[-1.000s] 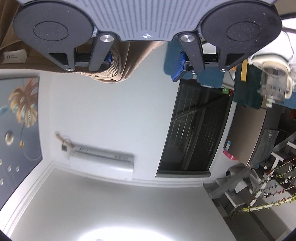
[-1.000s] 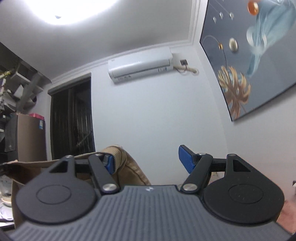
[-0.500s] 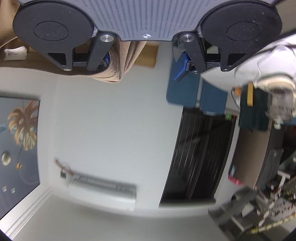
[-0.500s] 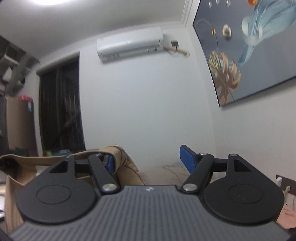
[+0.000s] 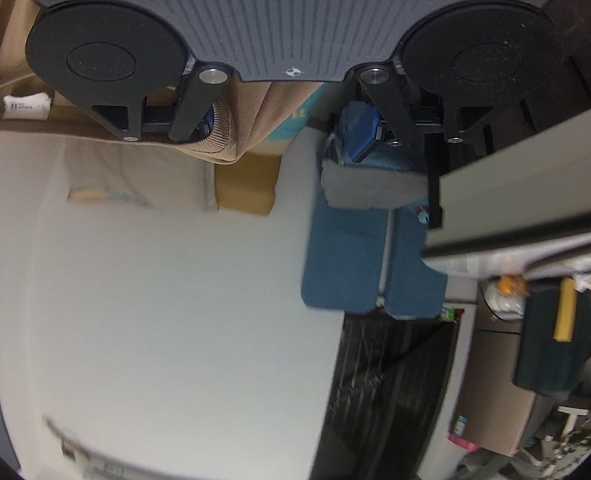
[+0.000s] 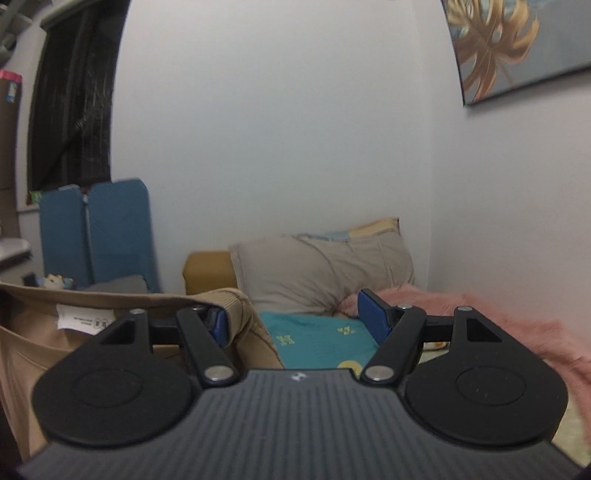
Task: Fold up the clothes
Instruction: 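Lift the T-shirt with both grippers and shake it out above the bed, then lay the T-shirt flat on the bed and open both grippers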
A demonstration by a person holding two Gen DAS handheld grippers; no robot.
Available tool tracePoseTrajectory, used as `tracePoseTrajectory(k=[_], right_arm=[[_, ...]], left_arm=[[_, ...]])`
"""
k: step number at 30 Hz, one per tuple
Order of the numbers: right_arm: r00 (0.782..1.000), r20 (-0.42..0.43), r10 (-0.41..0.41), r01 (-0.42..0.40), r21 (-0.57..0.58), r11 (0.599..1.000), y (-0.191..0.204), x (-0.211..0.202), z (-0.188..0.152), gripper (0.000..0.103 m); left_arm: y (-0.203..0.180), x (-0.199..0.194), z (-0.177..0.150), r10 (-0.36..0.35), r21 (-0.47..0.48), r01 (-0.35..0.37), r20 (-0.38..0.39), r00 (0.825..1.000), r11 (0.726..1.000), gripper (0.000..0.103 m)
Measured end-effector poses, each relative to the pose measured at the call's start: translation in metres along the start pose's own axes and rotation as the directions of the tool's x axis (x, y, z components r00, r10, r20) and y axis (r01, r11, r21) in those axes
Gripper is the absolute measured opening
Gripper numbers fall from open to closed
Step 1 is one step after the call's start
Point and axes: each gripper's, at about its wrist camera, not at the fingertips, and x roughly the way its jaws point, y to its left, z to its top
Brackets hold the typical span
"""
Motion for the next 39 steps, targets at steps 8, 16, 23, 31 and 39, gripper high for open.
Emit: tracePoseTrajectory(k=[8, 16, 23, 31, 39], right_arm=[[0.970, -0.242, -0.022, 0.015, -0.027, 1.000, -0.013, 0.198, -0.149, 0.070], [0.791, -0.606, 0.082, -0.111, -0.011, 0.994, -0.021, 0.267, -0.237, 0.070], [0.804, -0.571, 0.164, -0.162, 0.055, 0.985, -0.029, 0.211, -0.208, 0.071], [0.885, -0.422, 0.196, -0.082, 0.275, 0.958, -0.073, 0.090, -0.191, 0.072], [0.849, -0.507, 0.151, 0.213, 0.590, 0.779, -0.159, 0.014, -0.258, 0.069]], left_arm=[[-0.031, 0.205, -0.140, 0.017, 0.119, 0.011, -0.230, 0.973, 0.993, 0.071], [-0.036, 0.284, -0.218, -0.020, 0.196, 0.146, -0.533, 0.846, 0.970, 0.089], [-0.031, 0.224, -0.204, -0.044, 0.253, 0.198, -0.510, 0.859, 0.947, 0.103], [-0.002, 0.057, -0.161, -0.142, 0.152, 0.213, -0.381, 0.914, 0.965, 0.103], [0.058, -0.126, -0.179, -0.171, 0.032, 0.197, -0.370, 0.913, 0.980, 0.103]])
